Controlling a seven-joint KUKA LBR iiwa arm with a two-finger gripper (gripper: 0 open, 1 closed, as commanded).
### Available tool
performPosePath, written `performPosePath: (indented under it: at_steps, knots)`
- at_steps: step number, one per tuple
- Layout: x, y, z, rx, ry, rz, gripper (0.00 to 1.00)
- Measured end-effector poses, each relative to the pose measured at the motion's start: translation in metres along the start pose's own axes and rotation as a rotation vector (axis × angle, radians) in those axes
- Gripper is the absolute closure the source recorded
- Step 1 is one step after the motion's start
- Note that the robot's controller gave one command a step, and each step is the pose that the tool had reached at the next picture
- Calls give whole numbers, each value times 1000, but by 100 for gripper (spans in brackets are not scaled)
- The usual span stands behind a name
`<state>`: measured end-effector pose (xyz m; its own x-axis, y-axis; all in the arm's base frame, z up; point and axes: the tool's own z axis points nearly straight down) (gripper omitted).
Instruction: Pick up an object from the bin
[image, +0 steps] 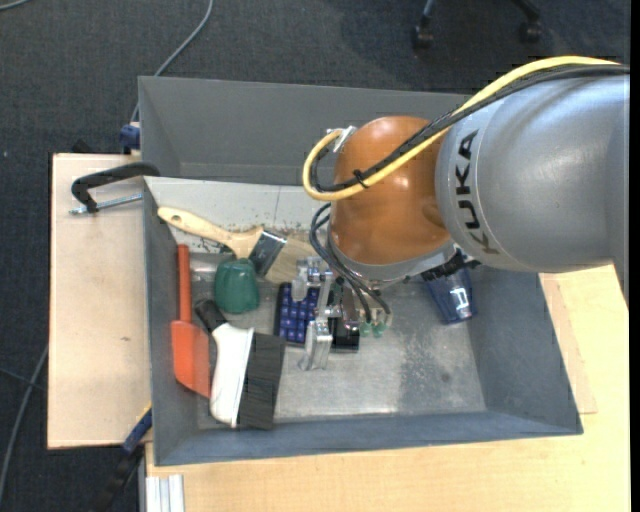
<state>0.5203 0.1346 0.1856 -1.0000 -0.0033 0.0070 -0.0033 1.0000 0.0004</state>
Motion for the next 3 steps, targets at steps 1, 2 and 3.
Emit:
performPosePath:
  at_steps: [1, 2, 3]
  knots:
    - [-2, -1, -4, -1, -9, 2, 0]
    - [-34, -26, 58, -3, -10, 65, 0]
    - [-42, -45, 107, -4, -7, 347, 0]
